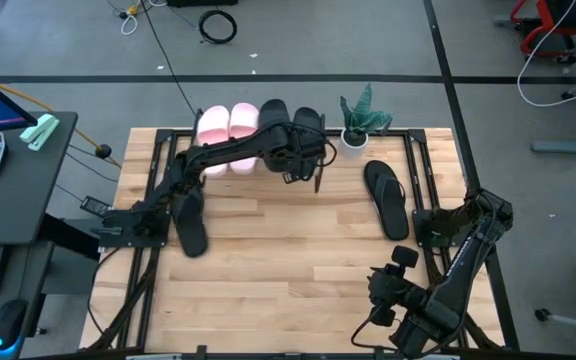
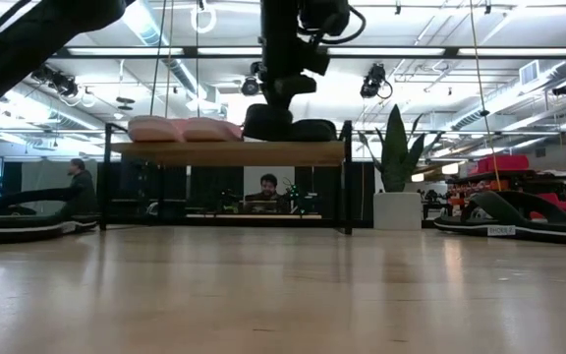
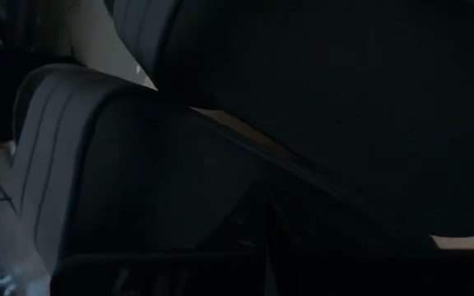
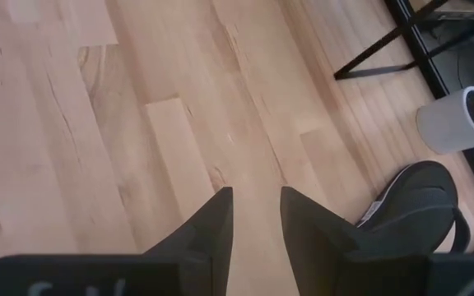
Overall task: Pick and place slides into the shelf
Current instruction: Put the black slipper on the shelf, then move the right black slipper under the shelf
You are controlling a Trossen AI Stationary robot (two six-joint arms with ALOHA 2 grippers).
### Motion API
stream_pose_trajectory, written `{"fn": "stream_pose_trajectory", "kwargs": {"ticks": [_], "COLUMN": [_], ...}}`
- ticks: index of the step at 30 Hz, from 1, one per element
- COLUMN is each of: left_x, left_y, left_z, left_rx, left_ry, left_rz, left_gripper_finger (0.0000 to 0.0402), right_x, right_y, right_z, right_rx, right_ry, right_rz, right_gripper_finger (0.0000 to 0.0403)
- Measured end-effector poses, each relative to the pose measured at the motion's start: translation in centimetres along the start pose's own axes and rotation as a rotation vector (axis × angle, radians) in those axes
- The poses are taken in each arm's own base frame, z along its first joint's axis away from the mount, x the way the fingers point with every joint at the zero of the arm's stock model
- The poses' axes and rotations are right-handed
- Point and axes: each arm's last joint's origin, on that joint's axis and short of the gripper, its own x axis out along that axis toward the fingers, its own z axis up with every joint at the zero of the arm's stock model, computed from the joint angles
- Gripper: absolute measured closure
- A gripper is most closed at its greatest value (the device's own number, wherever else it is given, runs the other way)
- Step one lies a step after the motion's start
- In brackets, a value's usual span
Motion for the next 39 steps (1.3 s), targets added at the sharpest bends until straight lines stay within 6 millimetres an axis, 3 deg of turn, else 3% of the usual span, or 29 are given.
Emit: {"fn": "stream_pose_trajectory", "kwargs": {"ticks": [18, 35, 39], "left_x": [-1.0, -0.8, -2.7], "left_y": [0.0, -0.1, 0.2], "left_z": [-1.3, -1.1, -1.5], "left_rx": [0.036, 0.058, 0.058], "left_ry": [0.086, 0.059, 0.025], "left_rz": [0.042, 0.089, 0.096], "left_gripper_finger": [0.0399, 0.0399, 0.0398], "right_x": [0.0, 0.0, 0.0], "right_y": [0.0, 0.0, 0.0], "right_z": [0.0, 0.0, 0.0], "right_rx": [0.007, 0.004, -0.014], "right_ry": [0.000, 0.000, 0.000], "right_rz": [0.001, 0.001, 0.001], "right_gripper_finger": [0.0294, 0.0294, 0.0294]}}
